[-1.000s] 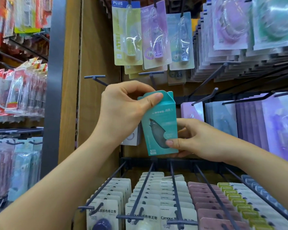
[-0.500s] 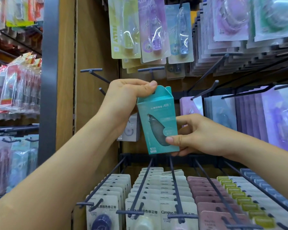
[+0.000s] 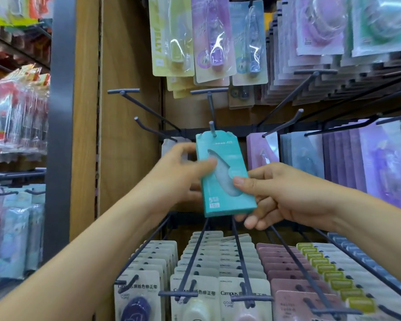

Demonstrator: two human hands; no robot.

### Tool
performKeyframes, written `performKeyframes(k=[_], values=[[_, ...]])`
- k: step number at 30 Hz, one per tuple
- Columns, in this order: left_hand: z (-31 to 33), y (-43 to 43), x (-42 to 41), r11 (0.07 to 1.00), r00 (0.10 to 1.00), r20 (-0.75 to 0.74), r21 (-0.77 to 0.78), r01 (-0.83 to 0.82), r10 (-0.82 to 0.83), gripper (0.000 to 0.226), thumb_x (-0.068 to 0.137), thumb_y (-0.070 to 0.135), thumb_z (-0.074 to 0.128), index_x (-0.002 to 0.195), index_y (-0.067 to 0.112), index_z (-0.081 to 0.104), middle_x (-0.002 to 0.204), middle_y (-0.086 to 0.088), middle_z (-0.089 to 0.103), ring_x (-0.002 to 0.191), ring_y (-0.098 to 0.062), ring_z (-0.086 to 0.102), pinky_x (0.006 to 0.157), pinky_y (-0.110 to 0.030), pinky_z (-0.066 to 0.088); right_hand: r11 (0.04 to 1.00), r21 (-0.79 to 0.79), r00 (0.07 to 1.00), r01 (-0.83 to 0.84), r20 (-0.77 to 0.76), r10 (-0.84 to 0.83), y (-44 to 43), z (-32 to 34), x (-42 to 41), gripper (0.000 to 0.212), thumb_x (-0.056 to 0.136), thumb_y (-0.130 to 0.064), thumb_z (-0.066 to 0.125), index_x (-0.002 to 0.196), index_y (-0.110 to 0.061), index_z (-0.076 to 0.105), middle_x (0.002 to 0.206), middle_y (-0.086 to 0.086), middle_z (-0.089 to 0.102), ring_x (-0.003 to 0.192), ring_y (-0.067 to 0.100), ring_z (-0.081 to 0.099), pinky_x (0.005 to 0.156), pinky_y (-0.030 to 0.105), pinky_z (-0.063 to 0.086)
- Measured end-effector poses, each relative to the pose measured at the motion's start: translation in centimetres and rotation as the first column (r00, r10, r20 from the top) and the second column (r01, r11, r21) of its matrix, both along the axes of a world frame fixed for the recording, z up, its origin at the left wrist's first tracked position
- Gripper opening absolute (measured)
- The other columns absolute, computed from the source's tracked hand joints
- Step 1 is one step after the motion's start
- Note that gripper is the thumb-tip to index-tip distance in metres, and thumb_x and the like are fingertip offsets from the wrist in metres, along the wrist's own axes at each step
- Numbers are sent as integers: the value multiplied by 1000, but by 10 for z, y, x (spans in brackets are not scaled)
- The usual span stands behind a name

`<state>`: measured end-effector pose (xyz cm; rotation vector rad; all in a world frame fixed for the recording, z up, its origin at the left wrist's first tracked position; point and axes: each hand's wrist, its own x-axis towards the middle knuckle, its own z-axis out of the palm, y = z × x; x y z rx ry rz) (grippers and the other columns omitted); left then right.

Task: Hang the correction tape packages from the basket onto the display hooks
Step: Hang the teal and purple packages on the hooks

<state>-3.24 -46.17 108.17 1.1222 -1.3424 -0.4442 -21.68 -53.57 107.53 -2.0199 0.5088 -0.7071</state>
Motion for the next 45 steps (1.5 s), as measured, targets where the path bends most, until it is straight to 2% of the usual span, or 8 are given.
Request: performKeyframes(k=[10,14,18,22,28,35,40,45], values=[[9,-32,7,990,994,29,85,-111,108,45,89,28,69,129,17,54,117,-7,71,87,-20,75,73,-39,63,958,29,951,286,116,-287,-4,4,23,37,101,-30,53,135,-14,51,100,13,75,68,19,74,58,25,60],[6,-56,15,956,931,236,19,-291,279,43,89,26,69,128,20,55,127,-2,66,104,-17,69,77,-39,62,875,-268,908,403,-1,-419,-9,-2,22,44,102,-14,48,144,-23,44,111,5,66,76,18,74,66,28,62],[7,-76,23,929,864,361,-21,-369,351,47,91,28,67,135,20,53,132,0,63,110,-17,66,75,-37,62,703,-618,867,353,-66,-493,-8,-10,7,35,100,-19,47,133,-27,57,95,-14,61,84,5,62,74,19,54],[10,-90,26,895,800,435,-32,-445,413,44,94,30,64,135,20,51,130,-1,64,108,-18,66,61,-29,58,676,-660,858,328,-92,-506,-6,-17,-6,33,100,-20,45,128,-30,61,95,-17,62,85,0,60,73,11,45],[10,-100,25,880,731,534,-54,-472,425,31,97,31,60,123,17,53,131,-5,63,108,-23,66,73,-35,59,657,-691,852,301,-113,-510,-3,-25,-29,26,98,-28,53,120,-36,63,75,-20,64,71,-13,58,63,8,37],[7,-45,9,828,619,584,-184,-529,525,33,97,35,58,126,19,62,120,0,68,95,-20,68,72,-45,61,549,-792,897,267,-4,-442,18,-40,-51,24,96,-36,52,116,-36,64,85,-20,67,80,-2,62,75,22,51],[-28,17,-29,789,617,494,-360,-497,613,17,99,23,55,109,26,69,99,8,68,79,-11,64,60,-23,56,234,-956,931,180,89,-354,40,-58,-54,35,97,-40,34,110,-25,63,92,-6,66,84,18,62,71,42,54],[-88,75,-56,658,315,582,-606,-446,749,19,92,10,61,104,18,73,91,5,72,77,-8,63,70,-29,54,-39,-991,990,128,130,-62,50,-102,-57,17,90,-16,57,99,-7,68,93,13,66,79,34,60,60,45,52]])
